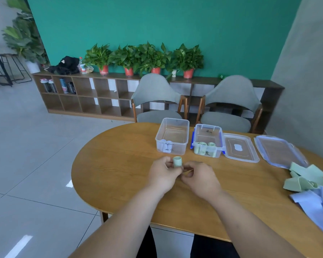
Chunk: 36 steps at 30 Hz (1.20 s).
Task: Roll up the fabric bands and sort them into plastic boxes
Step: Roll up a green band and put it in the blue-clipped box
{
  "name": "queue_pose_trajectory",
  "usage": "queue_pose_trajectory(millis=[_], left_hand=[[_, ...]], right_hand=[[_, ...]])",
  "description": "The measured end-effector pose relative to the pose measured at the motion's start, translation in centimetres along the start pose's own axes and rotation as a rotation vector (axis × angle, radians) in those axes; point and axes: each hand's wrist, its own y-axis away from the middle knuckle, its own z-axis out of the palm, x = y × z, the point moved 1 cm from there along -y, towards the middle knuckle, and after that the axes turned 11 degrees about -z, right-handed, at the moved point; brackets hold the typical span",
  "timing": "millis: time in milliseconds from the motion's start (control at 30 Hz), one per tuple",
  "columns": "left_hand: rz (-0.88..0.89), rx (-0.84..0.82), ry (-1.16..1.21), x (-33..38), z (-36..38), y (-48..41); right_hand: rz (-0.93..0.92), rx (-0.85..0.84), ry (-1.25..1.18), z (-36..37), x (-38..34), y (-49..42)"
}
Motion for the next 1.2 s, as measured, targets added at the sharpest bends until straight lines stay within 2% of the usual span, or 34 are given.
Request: queue_pose_trajectory(millis=[67, 233, 400, 700, 967, 1067, 1200], left_hand=[[0.074, -0.036, -0.063, 0.6, 0.5, 0.0], [0.241, -0.082, -0.181, 2.3, 2.2, -0.4], [0.31, -0.111, -0.294, 3.8, 3.6, -1.0], [0.316, -0.099, -0.357, 4.3, 6.6, -3.0], [0.289, -0.137, -0.388, 5.5, 8.1, -7.1], [0.301, -0.101, -0.467, 6.1, 8.2, -8.9], [0.407, 0.015, -0.594, 6.8, 8.3, -10.7]], right_hand=[[-0.012, -0.05, 0.018, -2.1, 0.3, 0.0], [-0.055, -0.001, -0.06, -6.4, 1.0, -1.0], [-0.135, -0.034, -0.02, -8.6, 1.7, -1.8], [-0.132, -0.018, 0.185, -9.5, 4.1, -3.8], [-0.076, -0.035, 0.229, -11.1, 7.6, -8.9], [-0.064, -0.006, 0.262, -11.5, 8.8, -11.5], [-0.058, 0.022, 0.284, -11.5, 10.0, -14.6]])
